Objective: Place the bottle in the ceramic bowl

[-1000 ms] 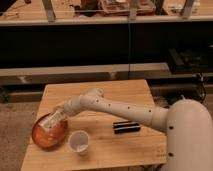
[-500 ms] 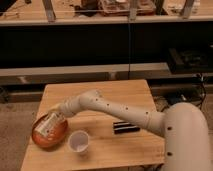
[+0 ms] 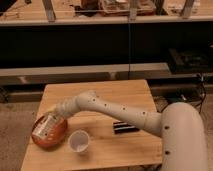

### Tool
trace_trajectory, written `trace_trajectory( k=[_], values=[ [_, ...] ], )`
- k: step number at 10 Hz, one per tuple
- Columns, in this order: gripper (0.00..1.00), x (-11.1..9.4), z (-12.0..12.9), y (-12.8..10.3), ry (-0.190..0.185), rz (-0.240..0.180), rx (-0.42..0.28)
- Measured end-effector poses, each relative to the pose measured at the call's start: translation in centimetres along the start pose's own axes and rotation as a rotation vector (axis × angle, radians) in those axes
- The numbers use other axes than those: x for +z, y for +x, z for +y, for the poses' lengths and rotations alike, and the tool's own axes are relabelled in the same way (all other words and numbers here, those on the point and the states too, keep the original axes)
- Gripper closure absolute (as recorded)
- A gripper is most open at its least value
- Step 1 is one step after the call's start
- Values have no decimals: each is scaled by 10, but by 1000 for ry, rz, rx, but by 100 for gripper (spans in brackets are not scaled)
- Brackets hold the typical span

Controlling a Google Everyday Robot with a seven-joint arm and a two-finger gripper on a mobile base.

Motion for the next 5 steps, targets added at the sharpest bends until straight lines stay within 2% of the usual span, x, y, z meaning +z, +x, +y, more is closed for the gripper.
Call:
trace_trajectory(
  k=[3, 5],
  values=[
    [39, 3, 0, -4, -7, -12, -29],
    [22, 3, 0, -4, -9, -14, -33]
  ],
)
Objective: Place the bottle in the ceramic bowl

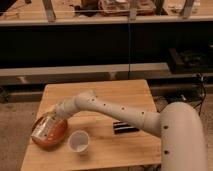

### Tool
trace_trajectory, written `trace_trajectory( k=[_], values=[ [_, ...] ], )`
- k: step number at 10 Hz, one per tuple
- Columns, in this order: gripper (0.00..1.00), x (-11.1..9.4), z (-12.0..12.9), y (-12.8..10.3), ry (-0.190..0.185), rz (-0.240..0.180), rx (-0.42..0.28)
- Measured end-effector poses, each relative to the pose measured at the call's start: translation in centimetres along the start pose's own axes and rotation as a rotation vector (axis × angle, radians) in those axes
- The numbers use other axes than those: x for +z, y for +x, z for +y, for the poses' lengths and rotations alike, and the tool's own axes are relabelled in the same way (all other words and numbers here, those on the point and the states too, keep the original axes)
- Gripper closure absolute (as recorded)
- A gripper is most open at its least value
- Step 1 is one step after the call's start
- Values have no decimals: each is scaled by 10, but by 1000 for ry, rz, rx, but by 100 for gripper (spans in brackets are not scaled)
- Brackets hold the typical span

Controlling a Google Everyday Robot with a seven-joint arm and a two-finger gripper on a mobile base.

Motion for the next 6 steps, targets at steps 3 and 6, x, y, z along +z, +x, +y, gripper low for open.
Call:
trace_trajectory(
  k=[3, 6],
  values=[
    [20, -1, 1, 2, -5, -13, 15],
    [20, -2, 1, 2, -13, -26, 34]
  ],
)
